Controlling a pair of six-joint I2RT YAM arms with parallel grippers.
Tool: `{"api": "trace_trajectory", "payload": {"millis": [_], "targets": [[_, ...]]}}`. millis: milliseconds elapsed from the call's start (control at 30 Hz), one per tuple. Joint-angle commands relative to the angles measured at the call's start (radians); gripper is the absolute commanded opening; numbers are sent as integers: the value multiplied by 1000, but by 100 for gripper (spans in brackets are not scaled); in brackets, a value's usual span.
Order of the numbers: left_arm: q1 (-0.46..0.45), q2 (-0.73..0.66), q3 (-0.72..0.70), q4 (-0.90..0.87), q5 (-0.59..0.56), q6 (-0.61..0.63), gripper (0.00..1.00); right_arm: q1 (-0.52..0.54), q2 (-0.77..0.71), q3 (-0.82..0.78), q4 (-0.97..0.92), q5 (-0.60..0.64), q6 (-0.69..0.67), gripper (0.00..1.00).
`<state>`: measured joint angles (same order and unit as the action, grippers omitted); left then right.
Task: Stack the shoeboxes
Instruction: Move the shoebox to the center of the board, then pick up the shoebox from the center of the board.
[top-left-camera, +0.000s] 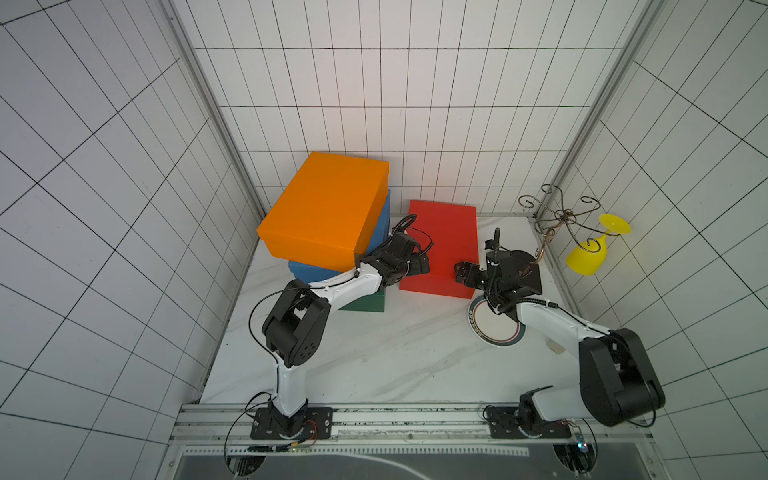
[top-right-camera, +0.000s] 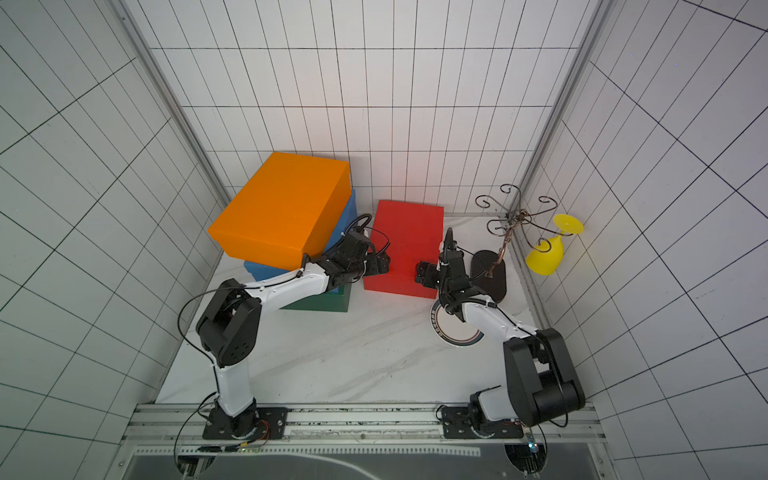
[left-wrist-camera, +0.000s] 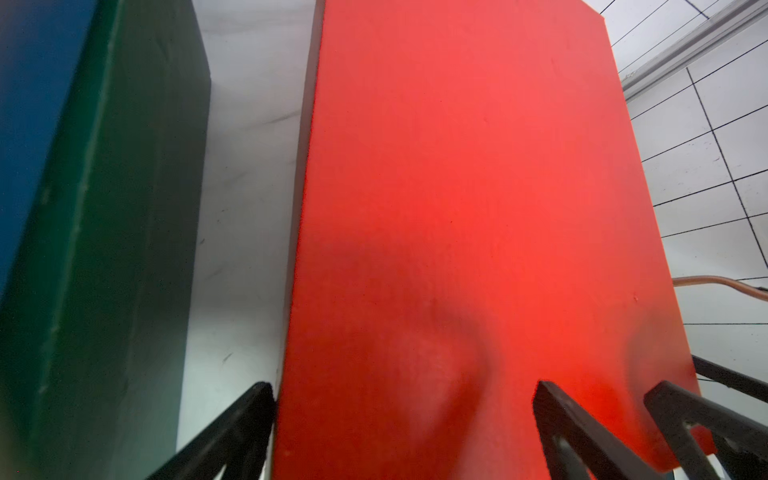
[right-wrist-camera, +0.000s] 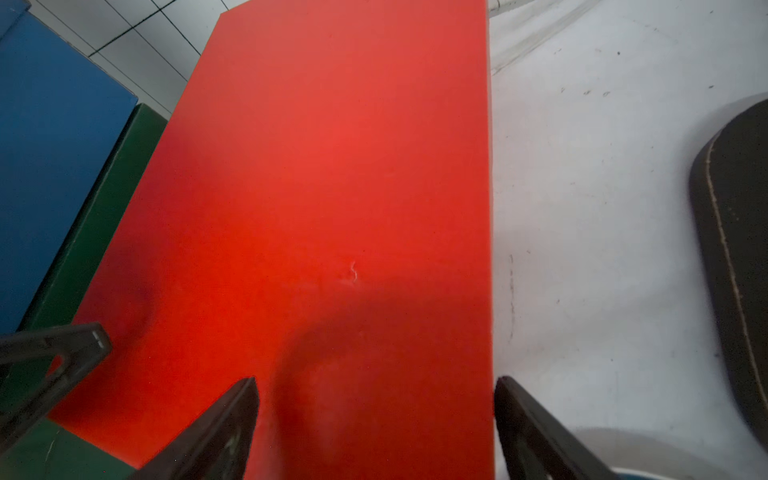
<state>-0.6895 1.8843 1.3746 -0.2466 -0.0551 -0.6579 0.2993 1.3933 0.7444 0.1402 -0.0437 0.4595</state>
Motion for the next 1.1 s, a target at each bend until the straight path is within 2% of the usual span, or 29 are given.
{"api": "trace_trajectory", "payload": {"millis": [0,200,467,733,1067], "targets": [[-35,-72,-57,26,49,-32,97,43,-45,-85,-49,-92,51,89],[-36,-152,-138,5,9,-34,97,43,-128,-114,-86,-107,57,96],[-34,-142,-124,-23,-23,-22,97,-4,-154,-34,-171,-139,31,99],[-30,-65,-39,-85,-66,9,97,-104,-58,26,-171,-234,-12,99],[11,15,-9,-44,26,5,97,-132,43,59,-99,-355,-29,98]]}}
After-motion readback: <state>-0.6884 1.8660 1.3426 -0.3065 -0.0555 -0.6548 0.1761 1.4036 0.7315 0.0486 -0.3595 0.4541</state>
